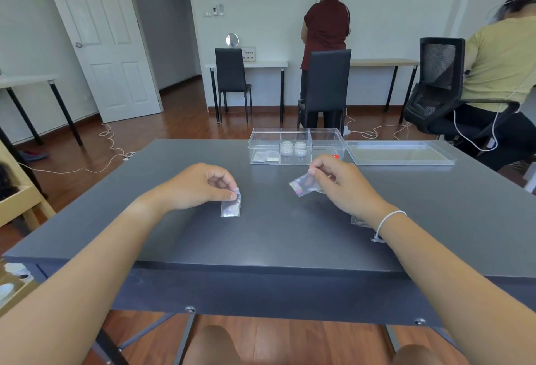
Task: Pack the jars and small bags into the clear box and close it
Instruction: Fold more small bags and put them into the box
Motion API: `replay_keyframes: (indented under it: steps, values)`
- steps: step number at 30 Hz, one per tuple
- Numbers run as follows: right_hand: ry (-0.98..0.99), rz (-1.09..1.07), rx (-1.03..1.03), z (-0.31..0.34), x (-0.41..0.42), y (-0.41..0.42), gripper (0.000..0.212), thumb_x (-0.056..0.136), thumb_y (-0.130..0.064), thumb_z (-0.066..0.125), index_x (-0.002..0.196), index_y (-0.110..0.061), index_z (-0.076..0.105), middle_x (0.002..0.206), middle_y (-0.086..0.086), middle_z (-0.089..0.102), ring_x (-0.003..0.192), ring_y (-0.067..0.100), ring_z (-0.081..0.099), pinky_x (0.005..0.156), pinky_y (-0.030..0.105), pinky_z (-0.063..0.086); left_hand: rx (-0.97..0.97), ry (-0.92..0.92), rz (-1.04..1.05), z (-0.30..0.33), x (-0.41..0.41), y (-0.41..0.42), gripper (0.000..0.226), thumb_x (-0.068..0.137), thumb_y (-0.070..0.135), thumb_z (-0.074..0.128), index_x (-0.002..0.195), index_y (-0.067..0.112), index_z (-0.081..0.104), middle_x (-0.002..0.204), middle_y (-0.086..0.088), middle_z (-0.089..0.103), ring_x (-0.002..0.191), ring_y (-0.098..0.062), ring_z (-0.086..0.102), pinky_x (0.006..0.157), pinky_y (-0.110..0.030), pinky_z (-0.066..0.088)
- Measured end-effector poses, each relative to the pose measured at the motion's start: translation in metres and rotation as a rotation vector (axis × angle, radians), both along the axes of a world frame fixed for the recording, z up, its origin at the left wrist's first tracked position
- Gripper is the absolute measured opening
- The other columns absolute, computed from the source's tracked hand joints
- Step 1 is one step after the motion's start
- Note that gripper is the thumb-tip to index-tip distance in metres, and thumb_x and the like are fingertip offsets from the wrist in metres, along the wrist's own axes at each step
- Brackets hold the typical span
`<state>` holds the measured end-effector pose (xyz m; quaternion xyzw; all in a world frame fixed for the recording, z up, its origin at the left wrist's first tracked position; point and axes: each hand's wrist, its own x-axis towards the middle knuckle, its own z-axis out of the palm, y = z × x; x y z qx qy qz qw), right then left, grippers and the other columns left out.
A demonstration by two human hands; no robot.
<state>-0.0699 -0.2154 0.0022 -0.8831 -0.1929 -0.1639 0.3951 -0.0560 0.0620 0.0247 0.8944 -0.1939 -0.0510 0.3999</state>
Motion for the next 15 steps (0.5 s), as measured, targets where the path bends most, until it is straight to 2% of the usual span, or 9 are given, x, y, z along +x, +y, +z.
replay_keyframes:
  steps: [3, 6, 11, 13, 15]
  values:
    - [-0.004, 0.011, 0.008, 0.005, 0.005, 0.003, 0.018, 0.094, -0.023, 0.042, 0.078, -0.031, 0.044, 0.067, -0.006, 0.061, 0.054, -0.004, 0.050, 0.052, 0.011, 0.035, -0.024, -0.032, 0.008, 0.009, 0.010, -0.006, 0.008, 0.078, 0.014, 0.070, 0.076, 0.022, 0.069, 0.071, 0.011, 0.069, 0.061, 0.003, 0.060, 0.056, -0.008, 0.044]
    - [0.022, 0.034, -0.007, 0.007, 0.012, 0.005, 0.012, 0.094, -0.021, 0.041, 0.084, -0.023, 0.047, 0.063, -0.007, 0.060, 0.052, -0.004, 0.055, 0.052, 0.008, 0.037, -0.032, -0.071, 0.003, 0.020, 0.020, -0.014, 0.012, 0.081, 0.010, 0.065, 0.079, 0.021, 0.069, 0.063, 0.015, 0.066, 0.054, 0.007, 0.056, 0.049, -0.004, 0.037]
    - [0.037, 0.030, -0.032, 0.011, 0.027, 0.007, 0.014, 0.095, -0.021, 0.039, 0.082, -0.025, 0.045, 0.065, -0.012, 0.053, 0.061, 0.006, 0.060, 0.050, 0.009, 0.038, -0.054, -0.166, 0.028, 0.036, 0.042, -0.029, 0.016, 0.082, 0.009, 0.062, 0.078, 0.023, 0.070, 0.064, 0.019, 0.066, 0.057, 0.010, 0.056, 0.051, -0.002, 0.037]
    - [0.065, 0.032, -0.029, 0.012, 0.033, 0.007, 0.017, 0.095, -0.022, 0.038, 0.081, -0.027, 0.045, 0.068, -0.011, 0.054, 0.067, 0.009, 0.063, 0.050, 0.011, 0.037, -0.063, -0.202, 0.051, 0.042, 0.054, -0.035, 0.017, 0.082, 0.010, 0.062, 0.077, 0.025, 0.069, 0.069, 0.017, 0.065, 0.056, 0.008, 0.055, 0.050, -0.002, 0.037]
    - [0.076, 0.039, -0.039, 0.013, 0.040, 0.006, 0.021, 0.095, -0.021, 0.038, 0.078, -0.032, 0.044, 0.068, -0.011, 0.054, 0.070, 0.009, 0.064, 0.059, 0.021, 0.041, -0.062, -0.233, 0.074, 0.046, 0.067, -0.041, 0.017, 0.083, 0.013, 0.061, 0.077, 0.027, 0.068, 0.071, 0.012, 0.064, 0.056, 0.001, 0.053, 0.048, -0.004, 0.037]
